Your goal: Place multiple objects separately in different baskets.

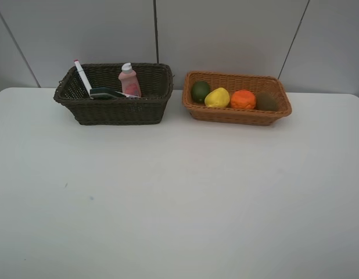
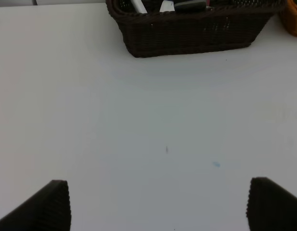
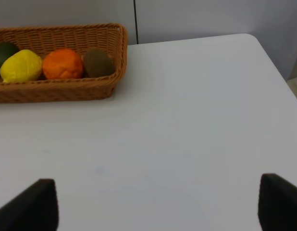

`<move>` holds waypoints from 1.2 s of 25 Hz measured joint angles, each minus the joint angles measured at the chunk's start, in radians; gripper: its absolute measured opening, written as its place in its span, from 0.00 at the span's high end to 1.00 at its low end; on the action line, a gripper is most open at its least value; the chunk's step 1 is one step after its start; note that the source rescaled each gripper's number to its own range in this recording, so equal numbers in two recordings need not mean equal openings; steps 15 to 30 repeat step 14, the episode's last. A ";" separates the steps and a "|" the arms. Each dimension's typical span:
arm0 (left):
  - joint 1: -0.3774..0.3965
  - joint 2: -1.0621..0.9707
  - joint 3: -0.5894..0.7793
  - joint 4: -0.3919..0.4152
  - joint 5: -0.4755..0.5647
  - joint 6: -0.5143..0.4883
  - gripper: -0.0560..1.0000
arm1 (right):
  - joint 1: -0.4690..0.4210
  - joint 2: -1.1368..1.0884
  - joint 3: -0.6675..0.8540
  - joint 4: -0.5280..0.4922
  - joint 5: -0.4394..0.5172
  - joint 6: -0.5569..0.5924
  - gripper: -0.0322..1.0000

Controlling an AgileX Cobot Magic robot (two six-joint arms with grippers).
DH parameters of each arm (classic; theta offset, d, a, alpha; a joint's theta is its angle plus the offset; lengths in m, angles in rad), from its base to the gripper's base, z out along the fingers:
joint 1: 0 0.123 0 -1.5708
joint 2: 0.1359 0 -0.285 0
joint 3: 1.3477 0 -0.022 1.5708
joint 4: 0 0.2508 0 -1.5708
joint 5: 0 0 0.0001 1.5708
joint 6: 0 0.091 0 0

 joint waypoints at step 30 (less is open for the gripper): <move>0.000 0.000 0.000 0.000 0.000 0.000 0.04 | 0.000 0.000 0.000 0.000 0.000 0.000 0.04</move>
